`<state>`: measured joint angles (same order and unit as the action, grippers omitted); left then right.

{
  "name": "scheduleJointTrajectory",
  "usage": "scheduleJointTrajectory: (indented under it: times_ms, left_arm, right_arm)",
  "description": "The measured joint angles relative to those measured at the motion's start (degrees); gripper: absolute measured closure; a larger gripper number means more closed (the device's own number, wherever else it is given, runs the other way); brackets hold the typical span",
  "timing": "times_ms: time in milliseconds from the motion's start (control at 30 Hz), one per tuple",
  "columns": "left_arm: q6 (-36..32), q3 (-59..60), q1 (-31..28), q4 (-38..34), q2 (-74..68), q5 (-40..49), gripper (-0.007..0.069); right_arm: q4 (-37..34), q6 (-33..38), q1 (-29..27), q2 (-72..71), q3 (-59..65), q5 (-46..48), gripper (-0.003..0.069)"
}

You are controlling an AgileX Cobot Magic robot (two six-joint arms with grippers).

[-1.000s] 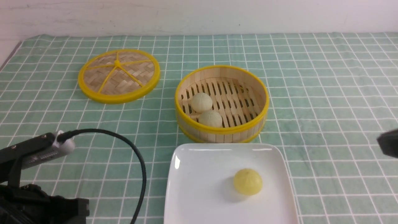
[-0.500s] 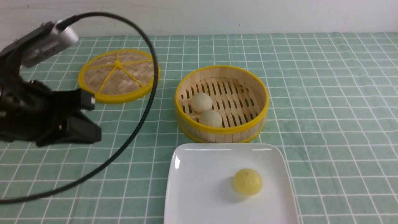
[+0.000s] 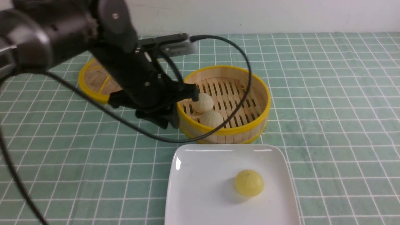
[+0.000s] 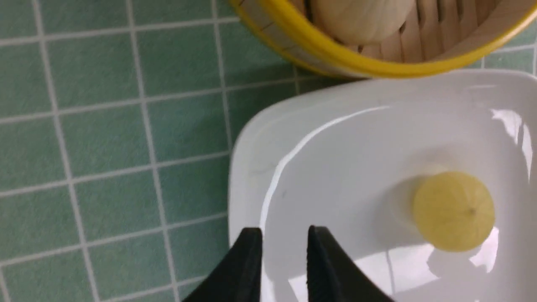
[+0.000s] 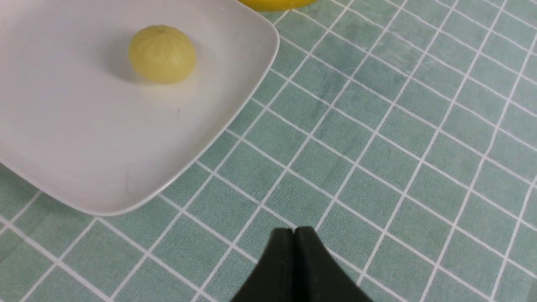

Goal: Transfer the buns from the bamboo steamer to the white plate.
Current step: 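Reach into the bamboo steamer and grasp a bun with the left gripper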

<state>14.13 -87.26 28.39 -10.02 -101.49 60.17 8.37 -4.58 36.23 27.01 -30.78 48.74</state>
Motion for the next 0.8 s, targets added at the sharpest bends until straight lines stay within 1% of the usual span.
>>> scheduleJointTrajectory:
  times_ms: [167, 267, 367, 567, 633, 700, 800]
  left_arm:
    - [0.21, -11.92, 5.17, 5.53, -9.33, 0.24, 0.0273]
    - [0.21, -17.07, 6.34, 8.37, -13.51, -0.63, 0.0235]
    - [0.21, -20.11, 6.67, 10.02, -16.97, -1.35, 0.0227]
    - [1.04, -20.66, 6.67, 10.02, -21.16, -3.82, 0.0230]
    - [2.43, -20.66, 6.67, 10.02, -22.29, -5.63, 0.0266]
    - [3.37, -20.66, 6.67, 10.39, -22.66, -6.50, 0.0340]
    - [3.43, -21.41, 6.67, 11.54, -22.54, -6.56, 0.0512]
  right_arm:
    - [0.07, 0.00, 0.00, 0.00, 0.00, 0.01, 0.0656]
    - [0.13, 0.00, 0.00, 0.00, 0.00, -0.04, 0.0654]
    - [0.13, 0.00, 0.00, 0.00, 0.00, -0.04, 0.0652]
    - [0.13, 0.00, 0.00, 0.00, 0.00, -0.04, 0.0647]
    - [0.13, 0.00, 0.00, 0.00, 0.00, -0.04, 0.0645]
    - [0.13, 0.00, 0.00, 0.00, 0.00, -0.04, 0.0643]
    - [0.13, 0.00, 0.00, 0.00, 0.00, -0.04, 0.0641]
